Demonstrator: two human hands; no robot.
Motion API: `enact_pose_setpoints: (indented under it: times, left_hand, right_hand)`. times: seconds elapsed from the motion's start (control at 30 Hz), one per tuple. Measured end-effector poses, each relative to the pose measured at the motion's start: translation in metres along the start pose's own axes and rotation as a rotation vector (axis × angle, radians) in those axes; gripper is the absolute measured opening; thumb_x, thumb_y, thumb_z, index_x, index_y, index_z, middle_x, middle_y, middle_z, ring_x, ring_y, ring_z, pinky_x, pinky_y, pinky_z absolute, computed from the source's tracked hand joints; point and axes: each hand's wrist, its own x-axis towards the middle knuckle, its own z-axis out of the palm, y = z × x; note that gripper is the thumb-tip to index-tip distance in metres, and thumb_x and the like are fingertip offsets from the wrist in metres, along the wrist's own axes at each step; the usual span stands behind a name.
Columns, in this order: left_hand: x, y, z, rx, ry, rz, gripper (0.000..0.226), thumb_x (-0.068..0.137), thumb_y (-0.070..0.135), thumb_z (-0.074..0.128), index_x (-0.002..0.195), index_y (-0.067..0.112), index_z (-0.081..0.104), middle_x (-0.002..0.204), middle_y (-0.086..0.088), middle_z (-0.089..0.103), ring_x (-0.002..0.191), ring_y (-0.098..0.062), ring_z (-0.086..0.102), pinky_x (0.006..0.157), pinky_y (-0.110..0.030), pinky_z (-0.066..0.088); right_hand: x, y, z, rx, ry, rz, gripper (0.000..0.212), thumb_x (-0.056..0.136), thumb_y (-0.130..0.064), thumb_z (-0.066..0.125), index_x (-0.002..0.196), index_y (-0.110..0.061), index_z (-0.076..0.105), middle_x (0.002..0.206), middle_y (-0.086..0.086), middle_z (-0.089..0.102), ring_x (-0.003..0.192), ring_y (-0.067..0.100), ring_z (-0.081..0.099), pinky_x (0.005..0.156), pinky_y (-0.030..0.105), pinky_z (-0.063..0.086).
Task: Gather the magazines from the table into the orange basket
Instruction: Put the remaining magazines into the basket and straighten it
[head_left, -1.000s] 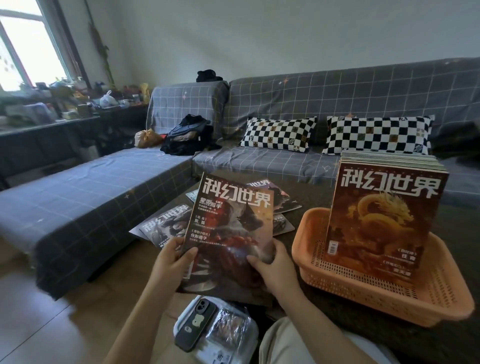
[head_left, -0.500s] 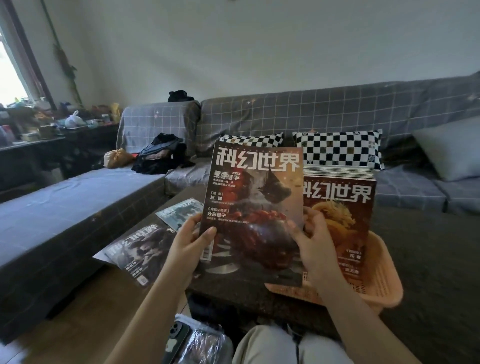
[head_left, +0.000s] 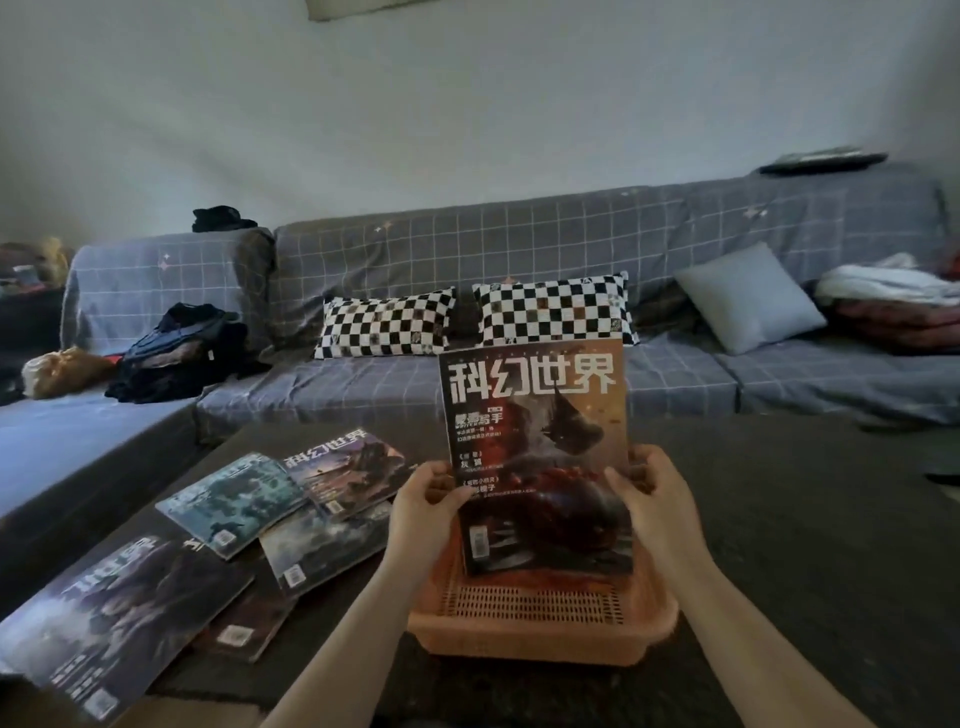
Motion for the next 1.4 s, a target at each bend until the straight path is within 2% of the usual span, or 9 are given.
enact_pose_setpoints:
  times: [0.2,0.47,0.67,0.8,0.93,1.03,1.13,1.27,1.4]
  left_hand:
    - [0.011,-0.022,0.019,0.182,0.062,0.002,0.015,0.082,0.019,0.072,0.094,0.027,0.066,0.082,0.015,0.068,0.076,0.006,0.062,0.062,-0.013,0.042]
    - [0.003,-0.027,0.022,0.256,0.141,0.117,0.024,0.082,0.016,0.072,0.088,0.035,0.059,0.075,0.024,0.061,0.069,0.016,0.056,0.059,-0.006,0.037]
    - [0.003,-0.034,0.023,0.241,0.189,0.110,0.017,0.079,0.019,0.076,0.088,0.025,0.062,0.084,0.011,0.065,0.079,-0.002,0.061,0.070,-0.015,0.044]
    - [0.002,-0.038,0.022,0.215,0.215,0.097,0.018,0.081,0.019,0.074,0.087,0.029,0.060,0.081,0.014,0.064,0.076,0.005,0.059,0.064,-0.009,0.039]
    - [0.002,-0.040,0.023,0.175,0.224,0.077,0.018,0.084,0.021,0.071,0.093,0.032,0.060,0.083,0.019,0.063,0.078,0.008,0.058,0.074,-0.014,0.048]
    - [0.003,-0.040,0.023,0.167,0.142,0.087,0.022,0.090,0.022,0.062,0.111,0.030,0.063,0.093,0.017,0.068,0.079,0.011,0.061,0.062,-0.005,0.046]
    - [0.006,-0.039,0.026,0.186,-0.013,0.058,0.036,0.097,0.024,0.050,0.132,0.033,0.049,0.105,0.011,0.067,0.084,0.002,0.064,0.062,-0.012,0.048]
    - [0.009,-0.037,0.028,0.081,-0.154,0.005,0.033,0.099,0.026,0.045,0.131,0.035,0.046,0.101,0.008,0.070,0.088,-0.006,0.068,0.081,-0.036,0.058]
    - [0.010,-0.040,0.024,-0.024,-0.206,0.008,0.029,0.099,0.028,0.045,0.124,0.040,0.053,0.104,0.013,0.071,0.095,-0.002,0.068,0.084,-0.034,0.056]
  right_hand:
    - [0.007,0.029,0.007,-0.199,0.021,0.025,0.017,0.084,-0.021,0.065,0.099,-0.022,0.058,0.096,-0.005,0.062,0.093,0.015,0.062,0.080,0.032,0.051]
    - [0.006,0.041,0.016,-0.325,0.083,-0.078,0.020,0.082,-0.020,0.068,0.102,-0.020,0.063,0.098,-0.005,0.066,0.092,0.012,0.062,0.086,0.035,0.052]
    - [0.009,0.048,0.021,-0.366,0.133,-0.189,0.020,0.080,-0.019,0.070,0.098,-0.019,0.061,0.091,-0.004,0.066,0.084,0.011,0.063,0.079,0.033,0.054]
    - [0.010,0.051,0.025,-0.352,0.148,-0.205,0.021,0.080,-0.019,0.070,0.099,-0.020,0.060,0.090,-0.006,0.065,0.081,0.009,0.061,0.074,0.025,0.050]
    - [0.011,0.053,0.026,-0.353,0.159,-0.217,0.025,0.080,-0.020,0.070,0.102,-0.020,0.058,0.093,-0.005,0.065,0.084,0.010,0.062,0.073,0.022,0.047]
    - [0.013,0.054,0.028,-0.327,0.166,-0.165,0.049,0.079,-0.020,0.071,0.122,-0.017,0.050,0.112,0.001,0.063,0.100,0.015,0.062,0.084,0.029,0.050]
    - [0.018,0.054,0.032,-0.288,0.015,-0.061,0.070,0.082,-0.024,0.068,0.142,-0.020,0.031,0.137,0.003,0.049,0.124,0.020,0.049,0.101,0.041,0.043]
    - [0.021,0.053,0.041,-0.239,-0.143,-0.022,0.081,0.087,-0.033,0.060,0.149,-0.028,0.008,0.149,0.002,0.032,0.131,0.021,0.040,0.103,0.041,0.037]
    - [0.022,0.055,0.041,-0.245,-0.144,-0.034,0.082,0.088,-0.032,0.059,0.149,-0.030,0.004,0.146,0.002,0.036,0.127,0.020,0.044,0.100,0.037,0.039]
